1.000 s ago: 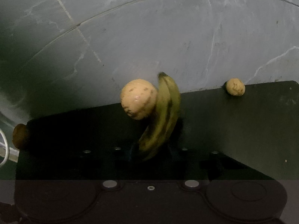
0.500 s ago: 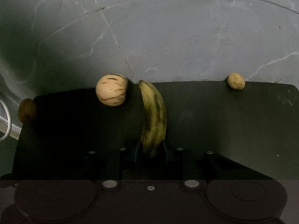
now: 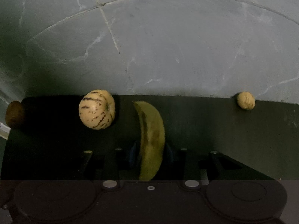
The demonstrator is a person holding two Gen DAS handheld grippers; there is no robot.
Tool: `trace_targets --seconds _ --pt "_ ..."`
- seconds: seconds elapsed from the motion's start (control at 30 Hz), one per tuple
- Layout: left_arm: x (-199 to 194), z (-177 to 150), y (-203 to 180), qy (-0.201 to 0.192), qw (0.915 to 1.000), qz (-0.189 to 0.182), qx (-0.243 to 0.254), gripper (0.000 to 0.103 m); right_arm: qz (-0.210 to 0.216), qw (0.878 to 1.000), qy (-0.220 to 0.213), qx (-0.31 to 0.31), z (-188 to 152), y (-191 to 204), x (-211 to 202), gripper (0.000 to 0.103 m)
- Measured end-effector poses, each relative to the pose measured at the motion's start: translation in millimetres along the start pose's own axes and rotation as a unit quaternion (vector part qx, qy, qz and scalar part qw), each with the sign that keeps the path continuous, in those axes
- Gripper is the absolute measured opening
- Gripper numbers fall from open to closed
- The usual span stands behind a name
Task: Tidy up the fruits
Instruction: 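Grasp the banana with the right tool while the left tool grasps the green grape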
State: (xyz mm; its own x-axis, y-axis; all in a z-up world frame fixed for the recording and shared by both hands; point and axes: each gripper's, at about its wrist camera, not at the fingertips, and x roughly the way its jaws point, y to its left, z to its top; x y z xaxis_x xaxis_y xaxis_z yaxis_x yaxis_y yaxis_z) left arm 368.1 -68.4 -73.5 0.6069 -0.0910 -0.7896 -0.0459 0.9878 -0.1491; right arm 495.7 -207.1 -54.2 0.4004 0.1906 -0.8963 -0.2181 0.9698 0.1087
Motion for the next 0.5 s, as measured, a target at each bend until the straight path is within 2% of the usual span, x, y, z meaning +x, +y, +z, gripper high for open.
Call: trace_targets --seconds 0.3,0.4,0.5 --pt "-4.2 -1.5 10.0 0.010 0.9998 -0.016 -0.009 0.026 0.008 1.000 0.004 0.014 -21.9 1.2 -5.5 0.031" --pt "-5.0 -0.7 12.4 0.024 0.9992 -0.033 -0.007 0.026 0.017 0.999 0.005 0.032 -32.7 -0.7 -10.5 0.031" --pt "-4.7 -0.2 16.9 0.039 0.9975 -0.054 -0.025 0.026 0.020 0.999 -0.004 0.051 -48.7 -0.6 -23.4 0.031"
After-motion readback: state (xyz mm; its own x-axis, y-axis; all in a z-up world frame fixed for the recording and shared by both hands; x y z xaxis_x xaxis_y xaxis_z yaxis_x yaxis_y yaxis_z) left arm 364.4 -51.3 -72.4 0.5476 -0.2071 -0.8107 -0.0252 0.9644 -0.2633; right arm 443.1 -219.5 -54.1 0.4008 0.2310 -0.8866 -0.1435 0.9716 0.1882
